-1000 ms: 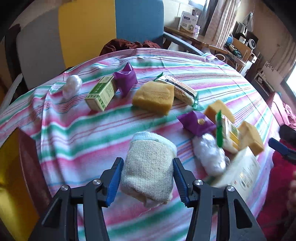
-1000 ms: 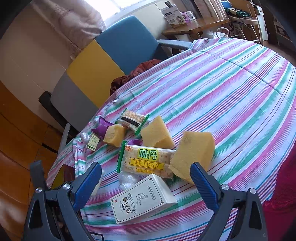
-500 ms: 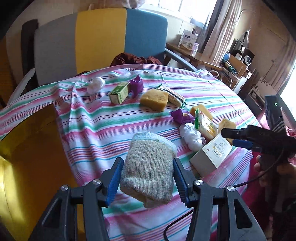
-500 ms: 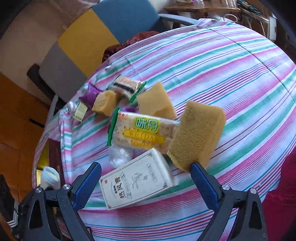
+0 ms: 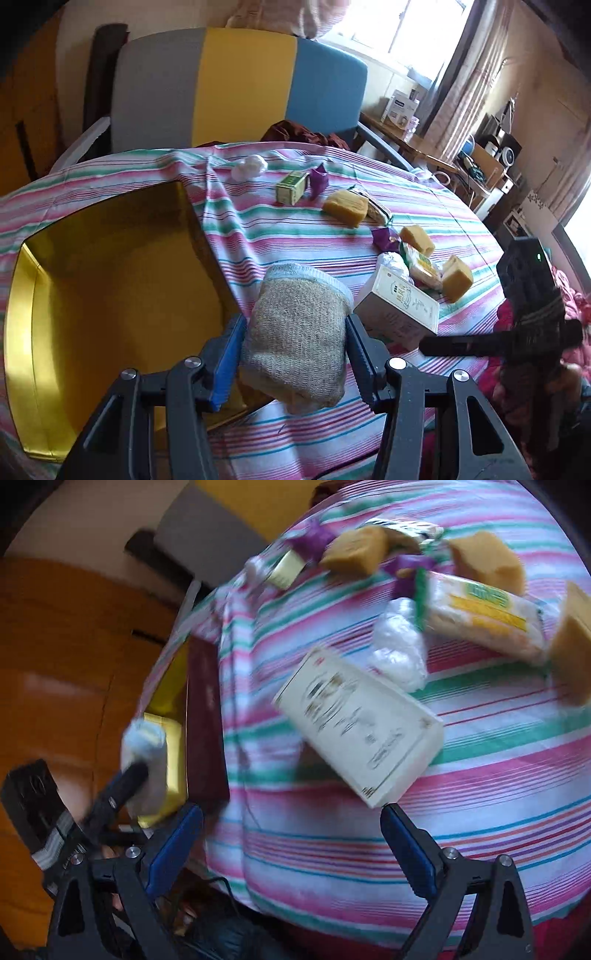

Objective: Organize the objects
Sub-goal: 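Carry the towel over the gold tray with the left tool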

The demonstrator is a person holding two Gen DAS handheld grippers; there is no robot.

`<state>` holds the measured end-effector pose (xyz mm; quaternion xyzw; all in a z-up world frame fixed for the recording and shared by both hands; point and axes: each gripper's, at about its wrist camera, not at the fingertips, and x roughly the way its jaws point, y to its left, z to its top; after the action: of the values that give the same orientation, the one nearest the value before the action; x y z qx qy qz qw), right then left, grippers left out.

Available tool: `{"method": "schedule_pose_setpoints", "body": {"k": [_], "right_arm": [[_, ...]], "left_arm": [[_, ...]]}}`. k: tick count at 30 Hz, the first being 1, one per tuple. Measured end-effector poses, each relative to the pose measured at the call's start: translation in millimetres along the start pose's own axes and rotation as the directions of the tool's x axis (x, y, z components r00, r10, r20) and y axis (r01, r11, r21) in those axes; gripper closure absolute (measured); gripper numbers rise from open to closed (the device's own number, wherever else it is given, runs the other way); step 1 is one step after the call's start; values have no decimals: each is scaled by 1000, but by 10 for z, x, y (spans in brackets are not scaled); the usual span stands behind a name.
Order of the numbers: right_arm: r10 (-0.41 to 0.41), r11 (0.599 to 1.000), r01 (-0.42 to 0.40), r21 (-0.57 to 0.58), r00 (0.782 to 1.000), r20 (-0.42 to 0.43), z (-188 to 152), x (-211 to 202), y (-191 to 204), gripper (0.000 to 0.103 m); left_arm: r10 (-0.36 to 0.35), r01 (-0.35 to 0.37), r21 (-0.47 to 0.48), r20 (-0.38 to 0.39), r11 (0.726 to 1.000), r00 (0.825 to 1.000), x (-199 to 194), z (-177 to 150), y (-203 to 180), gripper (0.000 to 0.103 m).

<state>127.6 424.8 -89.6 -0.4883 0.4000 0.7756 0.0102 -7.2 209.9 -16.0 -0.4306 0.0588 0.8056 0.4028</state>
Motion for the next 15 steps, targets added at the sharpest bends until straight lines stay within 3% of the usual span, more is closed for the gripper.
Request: {"method": "schedule_pose_setpoints", "body": {"k": [3, 7, 8, 11, 13, 15], "right_arm": [[-96, 984, 95, -151, 995, 3, -96, -28, 287, 4], [-238, 923, 262, -282, 964, 115, -113, -276, 520, 6], [-286, 896, 321, -305, 945, 157, -92, -323, 561, 6], [-444, 778, 506, -372, 862, 244, 17, -312, 596, 7], [-490, 740, 539, -401, 842, 227, 115, -232, 513, 11], [-507, 737, 538, -409, 841, 192, 226, -137, 422, 15]], "left_arm": [[15, -15, -24, 21, 1000, 1000, -131, -49, 145, 48], [42, -39, -77, 44, 996, 998, -286, -117, 406, 48], [50, -45, -93, 48, 995, 998, -317, -137, 477, 48], [79, -70, -143, 56, 987, 995, -400, -222, 685, 48], [100, -88, -174, 58, 981, 993, -449, -283, 807, 48], [117, -103, -202, 57, 974, 992, -492, -344, 911, 48]]}}
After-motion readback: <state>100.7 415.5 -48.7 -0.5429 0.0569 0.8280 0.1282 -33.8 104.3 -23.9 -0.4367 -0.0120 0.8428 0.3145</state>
